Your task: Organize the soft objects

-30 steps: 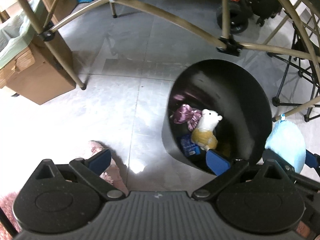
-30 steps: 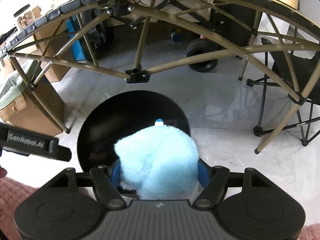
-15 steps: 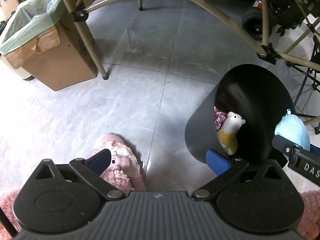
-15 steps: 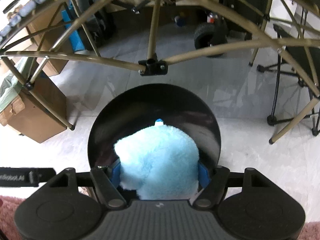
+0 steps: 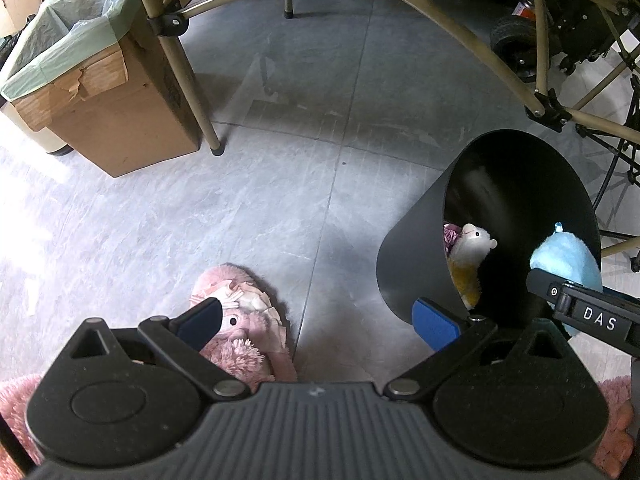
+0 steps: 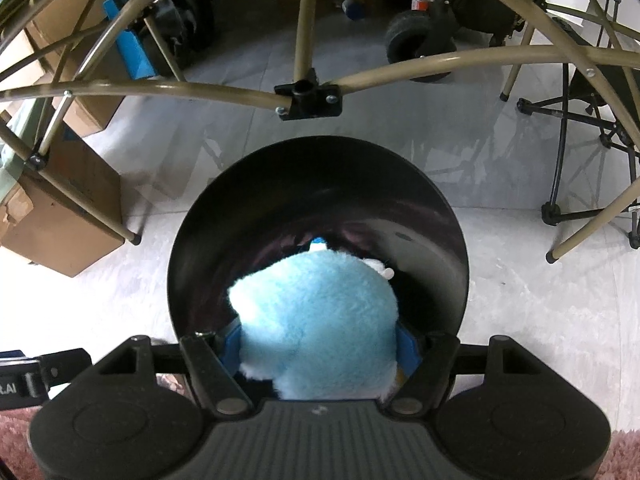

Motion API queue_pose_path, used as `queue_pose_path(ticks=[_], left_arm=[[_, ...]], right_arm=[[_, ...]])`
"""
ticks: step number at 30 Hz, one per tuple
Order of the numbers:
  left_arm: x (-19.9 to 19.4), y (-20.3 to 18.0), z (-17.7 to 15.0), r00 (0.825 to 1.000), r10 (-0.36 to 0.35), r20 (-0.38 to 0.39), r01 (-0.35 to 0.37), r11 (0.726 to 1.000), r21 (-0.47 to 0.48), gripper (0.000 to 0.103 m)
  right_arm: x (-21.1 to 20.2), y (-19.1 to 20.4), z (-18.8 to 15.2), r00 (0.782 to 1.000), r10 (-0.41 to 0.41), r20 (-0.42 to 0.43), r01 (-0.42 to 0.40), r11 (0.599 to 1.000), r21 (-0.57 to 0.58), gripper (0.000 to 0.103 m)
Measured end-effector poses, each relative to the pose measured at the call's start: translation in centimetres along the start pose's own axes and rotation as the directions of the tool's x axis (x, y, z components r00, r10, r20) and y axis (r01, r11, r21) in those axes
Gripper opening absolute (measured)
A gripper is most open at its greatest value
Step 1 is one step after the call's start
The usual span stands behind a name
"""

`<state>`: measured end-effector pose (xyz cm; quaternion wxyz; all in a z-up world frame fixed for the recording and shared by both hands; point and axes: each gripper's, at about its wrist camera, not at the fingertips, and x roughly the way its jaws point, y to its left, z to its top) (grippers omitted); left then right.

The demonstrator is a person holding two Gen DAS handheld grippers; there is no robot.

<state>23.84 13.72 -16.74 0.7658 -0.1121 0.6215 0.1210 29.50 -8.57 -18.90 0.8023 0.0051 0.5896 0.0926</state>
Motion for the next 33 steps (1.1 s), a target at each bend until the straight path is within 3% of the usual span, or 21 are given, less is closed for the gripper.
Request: queue_pose_path(ticks=[7, 9, 11, 12, 33], left_arm=[[0.01, 0.13, 0.07, 1.0, -0.002, 0.0, 0.002, 1.0, 0.002, 0.103], [0.01, 0.12, 0.06, 1.0, -0.001, 0.0, 0.001, 1.0, 0.003, 0.103], [0.02, 0.11, 0.06, 1.0, 0.0, 0.0, 0.0, 1.0, 0.003, 0.103], [0.02, 0.11, 0.07, 1.0, 0.0, -0.001, 0.0, 1.0, 0.003, 0.103], [-0.39, -0.69, 0.04, 1.0, -0.015, 0.009, 0.014, 1.0, 0.015, 0.103]], right_arm=[[0.12, 0.34, -0.03, 1.0, -0.002, -0.013, 0.002, 1.0, -0.019, 0.073], [0.22, 0.57, -0.04, 1.0, -0.003, -0.014, 0.003, 1.0, -0.028, 0.079], [0.43, 0.52, 0.17, 1.0, -0.015, -0.016, 0.014, 0.999, -0.038, 0.099], [0.45, 0.53, 0.17, 1.0, -0.027, -0.011, 0.027, 0.999, -0.042, 0.103], [-0.19, -0.03, -0.02, 1.0, -0.016, 0.01, 0.016, 0.999, -0.046, 0.103]])
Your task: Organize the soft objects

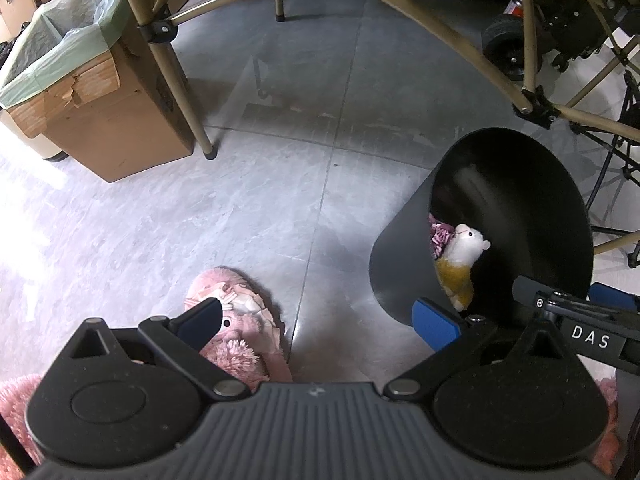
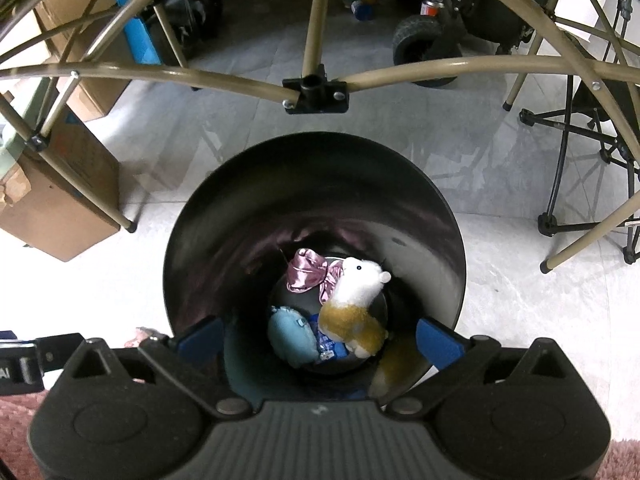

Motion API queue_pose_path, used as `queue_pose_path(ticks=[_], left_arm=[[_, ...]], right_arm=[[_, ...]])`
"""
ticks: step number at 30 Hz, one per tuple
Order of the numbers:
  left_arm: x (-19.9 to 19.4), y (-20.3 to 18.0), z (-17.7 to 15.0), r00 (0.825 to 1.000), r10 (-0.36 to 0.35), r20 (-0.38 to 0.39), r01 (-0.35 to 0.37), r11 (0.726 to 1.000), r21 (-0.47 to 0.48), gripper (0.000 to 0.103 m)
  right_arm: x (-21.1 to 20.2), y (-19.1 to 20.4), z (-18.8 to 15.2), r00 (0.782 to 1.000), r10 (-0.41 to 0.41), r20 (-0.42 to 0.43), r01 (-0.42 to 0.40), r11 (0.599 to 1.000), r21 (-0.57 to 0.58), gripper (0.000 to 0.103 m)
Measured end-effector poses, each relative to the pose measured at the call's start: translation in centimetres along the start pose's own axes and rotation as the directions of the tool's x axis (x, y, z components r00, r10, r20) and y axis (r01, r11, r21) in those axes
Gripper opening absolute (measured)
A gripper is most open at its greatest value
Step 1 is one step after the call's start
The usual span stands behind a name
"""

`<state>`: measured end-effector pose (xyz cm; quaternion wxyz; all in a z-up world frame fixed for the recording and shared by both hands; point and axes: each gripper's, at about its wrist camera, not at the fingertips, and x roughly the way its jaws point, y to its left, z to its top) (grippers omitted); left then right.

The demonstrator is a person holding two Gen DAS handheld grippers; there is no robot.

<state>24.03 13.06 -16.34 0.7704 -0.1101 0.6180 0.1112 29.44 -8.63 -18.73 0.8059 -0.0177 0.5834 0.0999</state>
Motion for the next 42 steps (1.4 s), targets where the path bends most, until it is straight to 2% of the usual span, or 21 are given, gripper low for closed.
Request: queue_pose_path(ticks=[6, 11, 15, 21, 25, 29, 35, 39, 42], left_arm=[[-1.1, -0.6, -0.2, 0.999, -0.029, 0.03, 0.028, 1.0, 0.011, 0.103], [-3.0, -1.0, -0.5, 0.994, -0.066, 0.09, 0.064, 0.998, 0.016, 0.103], [-4.9, -1.7, -0.9, 0.983, -0.094, 0.16, 0.089, 0.995, 0.043, 0.103], [-7.9, -2.1, -1.0, 0.954, -0.135, 0.268, 0.122, 0.99, 0.065, 0.103], [-10.9, -2.5, -0.9, 0.921, -0.173, 0.349, 0.159, 0.985, 0.068, 0.103], [-13.1, -3.3, -0.4, 0.892, -0.194, 0.407, 0.182, 0.981, 0.069, 0.103], [-15.8, -5.5, 1.7, 0.853, -0.221, 0.473, 0.212, 0.975, 0.072, 0.103], [-16.8, -7.3, 3.6, 0.828, -0.233, 0.51, 0.229, 0.971, 0.072, 0.103], [-17.1, -8.7, 5.0, 0.819, -0.239, 0.522, 0.236, 0.969, 0.072, 0.103]], right_arm=[[-1.4, -1.0, -0.2, 0.999, 0.009, 0.04, -0.009, 1.0, 0.013, 0.103], [-3.5, -2.2, -0.5, 0.994, 0.033, 0.107, -0.036, 0.999, 0.031, 0.103], [-5.6, -3.0, -0.8, 0.983, 0.043, 0.18, -0.049, 0.998, 0.026, 0.103], [-9.2, -4.5, -1.1, 0.956, 0.057, 0.289, -0.065, 0.998, 0.017, 0.103], [-12.9, -5.9, -1.2, 0.913, 0.082, 0.399, -0.092, 0.996, 0.005, 0.103], [-16.0, -7.1, -0.8, 0.858, 0.09, 0.505, -0.102, 0.995, -0.003, 0.103], [-18.6, -9.6, 1.9, 0.769, 0.056, 0.637, -0.096, 0.995, 0.028, 0.103], [-18.8, -10.7, 4.4, 0.715, -0.007, 0.699, -0.049, 0.997, 0.06, 0.103], [-18.7, -11.6, 6.5, 0.699, -0.044, 0.714, -0.031, 0.995, 0.092, 0.103]])
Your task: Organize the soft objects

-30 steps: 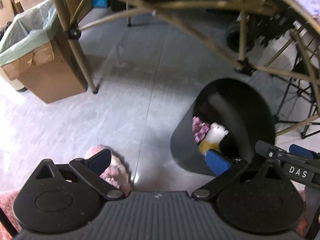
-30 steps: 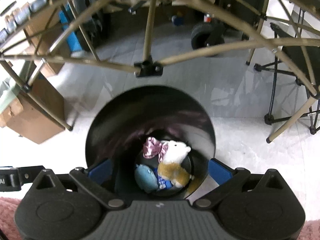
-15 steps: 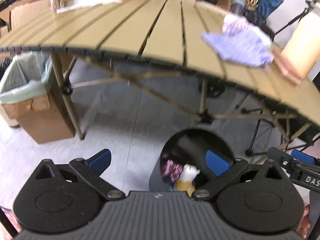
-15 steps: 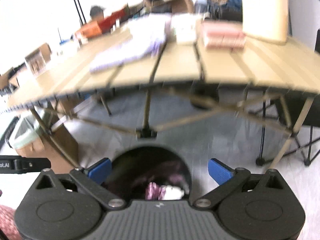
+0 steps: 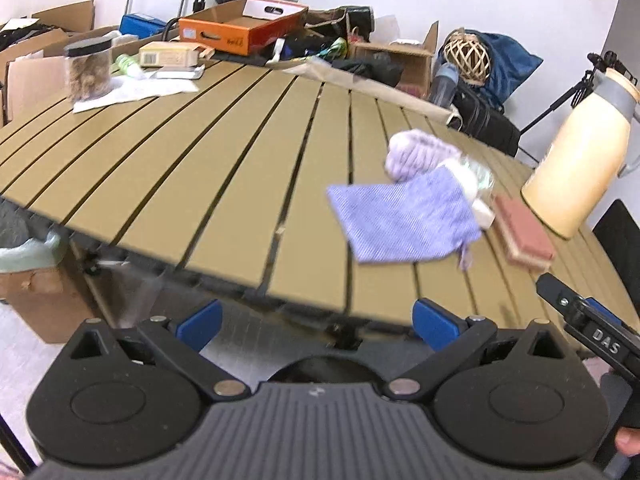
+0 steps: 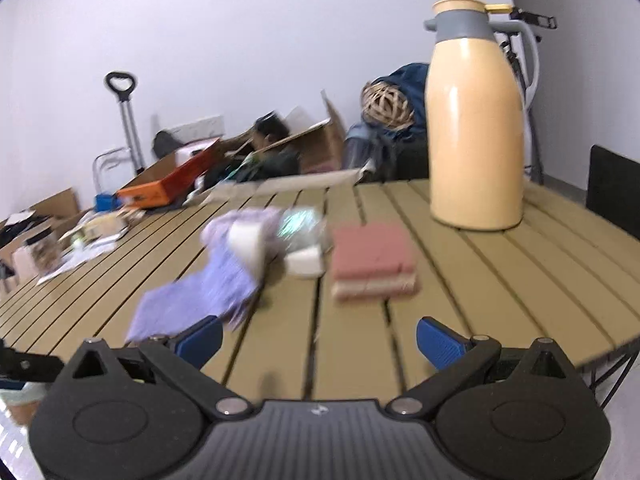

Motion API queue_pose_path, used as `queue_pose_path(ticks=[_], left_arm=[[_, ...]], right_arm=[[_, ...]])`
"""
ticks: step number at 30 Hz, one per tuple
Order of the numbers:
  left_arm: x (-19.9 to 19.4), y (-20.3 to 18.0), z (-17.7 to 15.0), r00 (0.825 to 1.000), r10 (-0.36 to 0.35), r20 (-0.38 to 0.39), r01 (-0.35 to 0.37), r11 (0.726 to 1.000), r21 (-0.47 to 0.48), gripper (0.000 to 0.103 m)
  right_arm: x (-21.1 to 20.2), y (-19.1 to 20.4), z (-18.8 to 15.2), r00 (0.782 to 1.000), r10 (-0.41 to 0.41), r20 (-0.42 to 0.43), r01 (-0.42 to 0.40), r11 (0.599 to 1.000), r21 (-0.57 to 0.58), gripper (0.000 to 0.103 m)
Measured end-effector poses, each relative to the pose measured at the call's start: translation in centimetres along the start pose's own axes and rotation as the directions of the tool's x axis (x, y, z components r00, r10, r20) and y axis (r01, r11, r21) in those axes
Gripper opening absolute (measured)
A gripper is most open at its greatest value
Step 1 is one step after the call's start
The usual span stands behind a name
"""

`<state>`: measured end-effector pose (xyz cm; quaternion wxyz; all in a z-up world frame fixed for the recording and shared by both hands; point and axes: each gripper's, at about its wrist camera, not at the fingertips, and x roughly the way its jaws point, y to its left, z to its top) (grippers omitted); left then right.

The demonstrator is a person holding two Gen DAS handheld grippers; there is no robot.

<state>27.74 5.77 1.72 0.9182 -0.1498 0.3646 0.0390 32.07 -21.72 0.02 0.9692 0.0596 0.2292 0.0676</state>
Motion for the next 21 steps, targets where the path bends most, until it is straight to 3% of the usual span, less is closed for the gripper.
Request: queue_pose_path(ticks=[11, 21], left_arm=[[4.2, -3.0, 3.8, 1.0, 0.011, 0.003, -0.011, 1.0, 0.005, 0.103], [7.7, -5.3, 5.2, 1.0, 0.013, 0.005, -0.013, 0.998, 0.065, 0.103]], right_arm=[[7.6, -0.5, 2.8, 0.988, -0.153, -0.032, 0.151, 0.987, -0.058, 0.103], [10.9, -1.1, 3.5, 0.976, -0.187, -0.108, 0.184, 0.982, -0.041, 0.101]])
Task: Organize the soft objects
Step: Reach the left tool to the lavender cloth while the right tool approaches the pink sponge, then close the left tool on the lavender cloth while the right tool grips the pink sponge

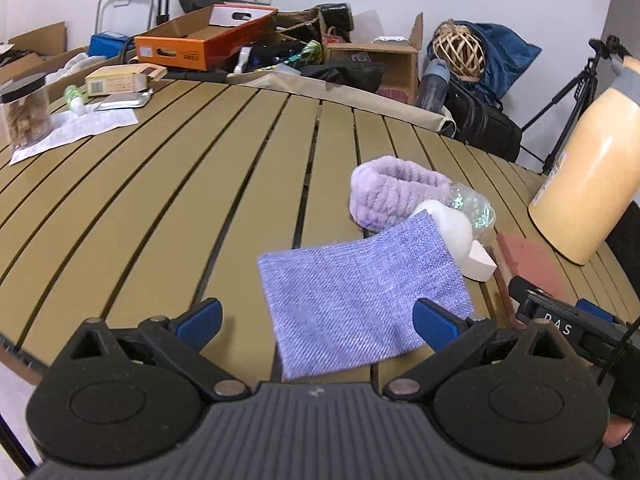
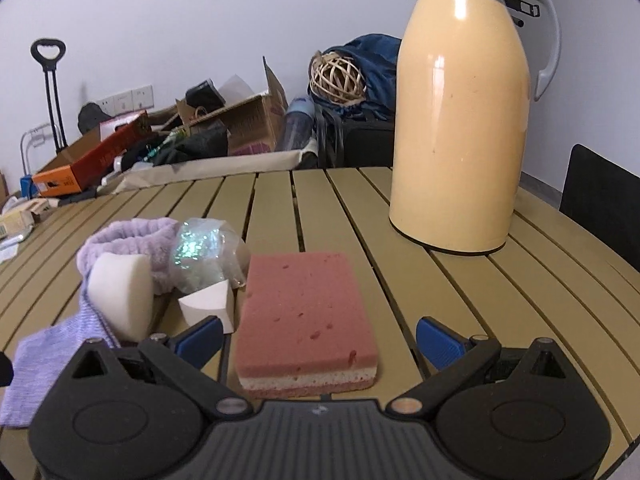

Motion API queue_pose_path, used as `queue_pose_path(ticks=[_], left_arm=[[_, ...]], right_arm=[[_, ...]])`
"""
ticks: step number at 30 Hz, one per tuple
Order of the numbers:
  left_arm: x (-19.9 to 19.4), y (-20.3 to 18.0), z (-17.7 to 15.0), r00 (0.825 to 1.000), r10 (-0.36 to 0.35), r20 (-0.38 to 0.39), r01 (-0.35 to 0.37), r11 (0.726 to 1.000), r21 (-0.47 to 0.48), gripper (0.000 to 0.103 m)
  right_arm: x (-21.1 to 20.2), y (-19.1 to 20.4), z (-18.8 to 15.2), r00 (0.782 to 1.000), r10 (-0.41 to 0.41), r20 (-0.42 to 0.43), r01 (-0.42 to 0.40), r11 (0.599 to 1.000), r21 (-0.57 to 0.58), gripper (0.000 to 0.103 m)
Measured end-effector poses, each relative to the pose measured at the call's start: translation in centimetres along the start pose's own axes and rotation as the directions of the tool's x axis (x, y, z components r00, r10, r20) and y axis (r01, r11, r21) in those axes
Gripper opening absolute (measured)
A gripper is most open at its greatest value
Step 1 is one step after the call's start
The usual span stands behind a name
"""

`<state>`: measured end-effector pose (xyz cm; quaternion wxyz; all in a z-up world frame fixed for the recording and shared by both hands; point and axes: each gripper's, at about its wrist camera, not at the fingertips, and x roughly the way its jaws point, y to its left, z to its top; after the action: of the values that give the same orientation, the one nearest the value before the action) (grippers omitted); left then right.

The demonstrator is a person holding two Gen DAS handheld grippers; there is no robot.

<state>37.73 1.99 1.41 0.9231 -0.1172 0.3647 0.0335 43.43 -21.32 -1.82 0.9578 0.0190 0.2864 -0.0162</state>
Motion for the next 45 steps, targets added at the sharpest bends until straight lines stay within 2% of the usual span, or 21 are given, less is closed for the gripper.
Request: queue_pose_path(ticks=[6, 12, 22, 28, 34, 38, 45], left_arm=[[1.5, -0.9, 0.2, 1.0, -0.012, -0.021, 0.013, 0.999, 0.033, 0.103], [1.9, -1.4, 0.3, 1.0, -0.028, -0.011, 0.029, 0.999, 0.029, 0.103], [2.9, -3.8, 0.0, 1.0, -0.029, -0.006, 0.03, 0.998, 0.061, 0.103], [4.3, -5.3, -0.4, 0.999, 0.042, 0.024, -0.044, 0.991, 0.123, 0.103], [5.3, -5.2, -0.7, 0.996, 0.078, 0.045, -0.083, 0.988, 0.133, 0.103], [5.4, -5.1, -1.1, 0.996, 0.068, 0.063, -0.077, 0.985, 0.156, 0.103], [5.3, -4.7, -1.0, 0.998, 0.033, 0.047, -0.041, 0.983, 0.178, 0.103]], right_arm=[[0.8, 0.1, -0.1, 0.999, 0.027, -0.034, -0.026, 1.0, 0.007, 0.069], [0.6, -0.9, -0.2, 0.998, 0.067, -0.021, -0.065, 0.997, 0.052, 0.069], [-1.3, -3.2, -0.8, 0.998, 0.049, 0.041, -0.053, 0.992, 0.119, 0.068], [-2.0, -4.4, -1.2, 0.998, 0.034, 0.052, -0.04, 0.991, 0.126, 0.068], [-2.4, -5.4, -1.5, 0.998, 0.038, 0.057, -0.046, 0.989, 0.141, 0.068], [-2.7, -5.3, -1.5, 0.997, 0.048, 0.063, -0.057, 0.989, 0.139, 0.068], [-3.0, -5.0, -1.7, 0.996, 0.06, 0.066, -0.068, 0.989, 0.133, 0.068]])
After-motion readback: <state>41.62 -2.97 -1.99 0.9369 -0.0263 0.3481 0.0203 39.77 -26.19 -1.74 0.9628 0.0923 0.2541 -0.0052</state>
